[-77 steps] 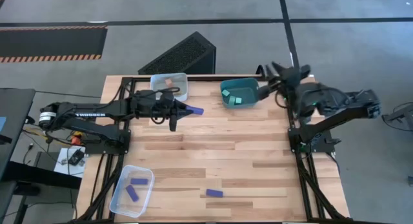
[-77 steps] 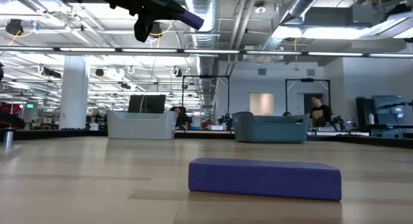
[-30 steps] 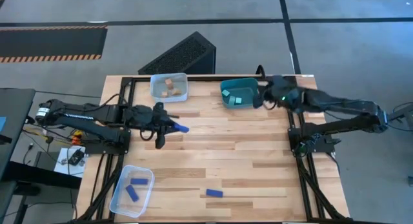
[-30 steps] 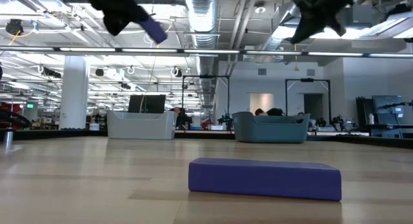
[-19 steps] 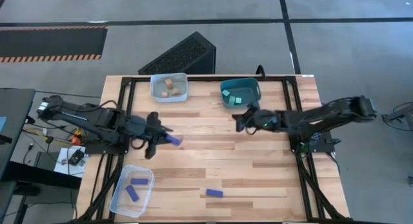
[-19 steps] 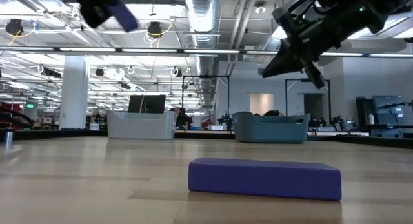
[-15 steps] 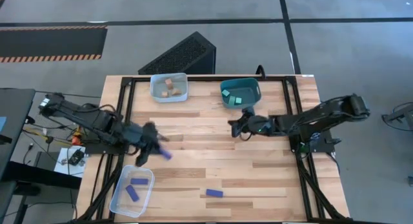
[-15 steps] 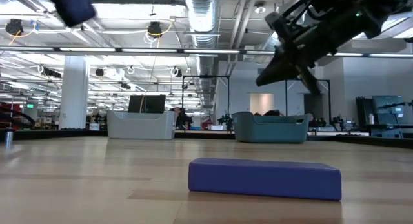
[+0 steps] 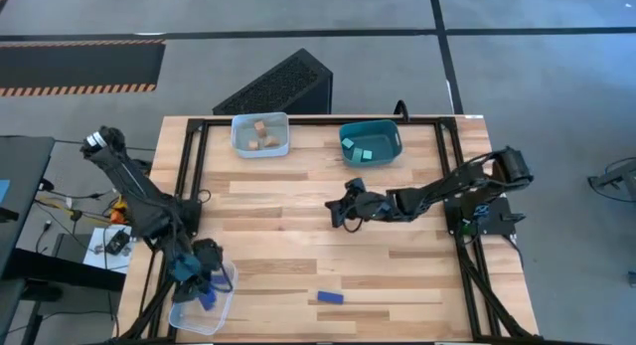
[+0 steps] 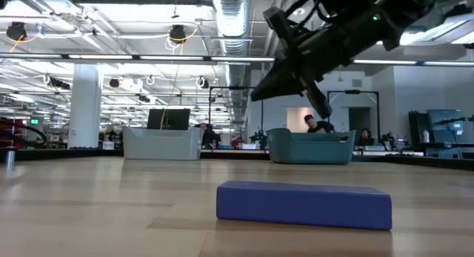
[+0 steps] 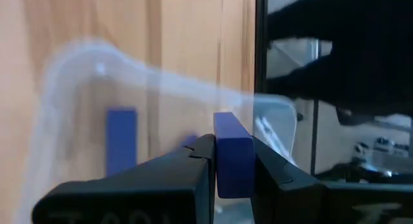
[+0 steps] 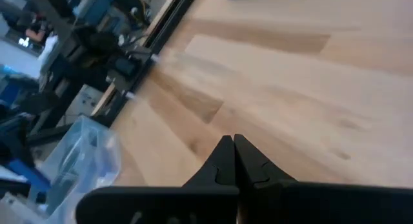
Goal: Sort & place blocks by color
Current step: Put the top violet block into the transparent bin, then put the violet block into the transparent bin
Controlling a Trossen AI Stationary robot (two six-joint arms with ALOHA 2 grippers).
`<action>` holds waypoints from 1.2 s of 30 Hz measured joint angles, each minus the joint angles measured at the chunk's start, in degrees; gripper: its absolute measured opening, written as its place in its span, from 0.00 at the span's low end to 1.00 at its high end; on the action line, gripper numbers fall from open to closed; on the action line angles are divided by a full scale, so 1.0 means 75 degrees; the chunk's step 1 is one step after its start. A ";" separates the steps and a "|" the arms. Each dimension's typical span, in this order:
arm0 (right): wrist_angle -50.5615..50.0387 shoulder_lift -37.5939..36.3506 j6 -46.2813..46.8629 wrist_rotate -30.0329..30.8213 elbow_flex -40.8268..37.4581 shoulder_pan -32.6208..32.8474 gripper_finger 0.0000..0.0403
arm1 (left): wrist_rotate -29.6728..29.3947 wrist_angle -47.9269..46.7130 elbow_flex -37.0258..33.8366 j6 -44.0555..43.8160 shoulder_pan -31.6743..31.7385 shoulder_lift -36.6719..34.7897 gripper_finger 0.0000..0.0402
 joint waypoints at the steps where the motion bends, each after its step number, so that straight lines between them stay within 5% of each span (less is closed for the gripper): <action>1: -0.0019 0.0113 -0.0014 -0.0087 0.0109 -0.0007 0.00 | 0.0084 0.0083 -0.0093 -0.0108 -0.0137 0.0046 0.08; 14: -0.0026 0.0902 -0.0456 -0.1128 0.0938 -0.0290 0.00 | 0.0260 0.0542 -0.0842 -0.0450 -0.0792 0.0892 0.10; 18: -0.0506 0.1017 -0.0809 -0.2095 0.0927 -0.0309 0.02 | 0.0119 0.0385 -0.0827 -0.0486 -0.0785 0.0991 0.18; 25: 0.0152 0.0959 -0.0994 -0.2292 0.1038 -0.0204 0.01 | -0.0108 0.0052 -0.0844 -0.0630 -0.0765 0.0991 0.40; 31: 0.2862 0.0767 -0.2319 -0.2403 0.2682 -0.0836 0.01 | 0.0310 -0.0730 -0.0380 -0.0431 -0.0557 0.0742 0.49; 36: 0.1450 0.0715 -0.3721 -0.3445 0.4414 -0.1164 0.01 | -0.1011 -0.1462 0.0101 -0.0494 -0.0558 0.0053 0.49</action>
